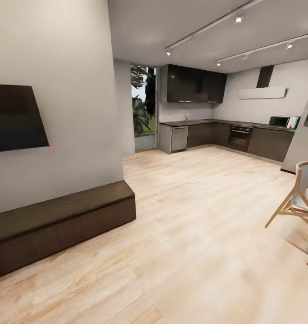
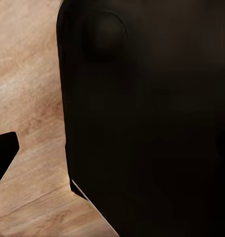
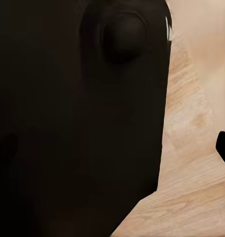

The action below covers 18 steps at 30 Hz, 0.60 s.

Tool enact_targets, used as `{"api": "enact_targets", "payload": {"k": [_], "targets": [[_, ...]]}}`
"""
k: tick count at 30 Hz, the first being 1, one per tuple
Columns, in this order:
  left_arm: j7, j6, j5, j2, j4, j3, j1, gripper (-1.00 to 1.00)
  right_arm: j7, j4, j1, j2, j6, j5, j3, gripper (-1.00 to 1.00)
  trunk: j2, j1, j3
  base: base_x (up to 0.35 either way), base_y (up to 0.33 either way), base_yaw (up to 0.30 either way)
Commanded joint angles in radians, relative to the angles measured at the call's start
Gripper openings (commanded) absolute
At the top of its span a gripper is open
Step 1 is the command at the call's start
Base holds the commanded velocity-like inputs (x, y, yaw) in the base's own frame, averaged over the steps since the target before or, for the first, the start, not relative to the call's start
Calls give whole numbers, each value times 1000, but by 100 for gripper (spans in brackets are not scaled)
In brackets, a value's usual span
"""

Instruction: Turn on the radio receiver that's on the table in the living room.

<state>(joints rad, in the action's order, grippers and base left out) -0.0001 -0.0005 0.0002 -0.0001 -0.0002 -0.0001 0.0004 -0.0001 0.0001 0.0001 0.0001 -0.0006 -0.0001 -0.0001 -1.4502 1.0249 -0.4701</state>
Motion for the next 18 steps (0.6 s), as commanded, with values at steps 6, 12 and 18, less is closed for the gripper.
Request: {"api": "enact_targets", "payload": {"k": [6, 12, 18], "targets": [[-1, -6, 1, -34, -2, 0, 28, 100, -1, -8, -34, 34, -1, 0, -1, 100, 0, 0, 0, 0, 0, 0], [-1, -6, 1, -67, -1, -1, 30, 100, -1, -8, -47, 54, -1, 0, -1, 100, 0, 0, 0, 0, 0, 0], [-1, -6, 1, -74, -2, -1, 30, 100, -1, -9, -48, 54, -1, 1, -1, 100, 0, 0, 0, 0, 0, 0]]}}
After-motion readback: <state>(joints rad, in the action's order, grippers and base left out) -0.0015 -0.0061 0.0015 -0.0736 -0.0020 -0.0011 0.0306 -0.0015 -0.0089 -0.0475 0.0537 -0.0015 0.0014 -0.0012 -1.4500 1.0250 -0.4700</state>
